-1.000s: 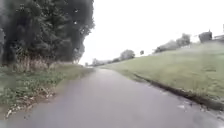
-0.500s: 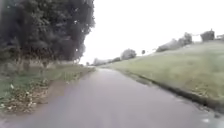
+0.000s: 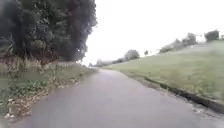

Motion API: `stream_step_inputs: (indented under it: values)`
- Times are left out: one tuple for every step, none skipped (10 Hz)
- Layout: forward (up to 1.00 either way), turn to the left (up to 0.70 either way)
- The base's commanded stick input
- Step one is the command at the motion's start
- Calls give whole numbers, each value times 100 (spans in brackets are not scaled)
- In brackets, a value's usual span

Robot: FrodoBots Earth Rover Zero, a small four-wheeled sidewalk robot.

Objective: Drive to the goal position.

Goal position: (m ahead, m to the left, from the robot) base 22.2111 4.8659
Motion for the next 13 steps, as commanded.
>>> stream_step_inputs:
  values:
    - [100,6]
    - [100,9]
    - [100,8]
    - [100,3]
    - [100,3]
    - [100,3]
    - [100,3]
    - [100,3]
    - [100,3]
    - [100,2]
    - [100,2]
    - [100,3]
    - [100,26]
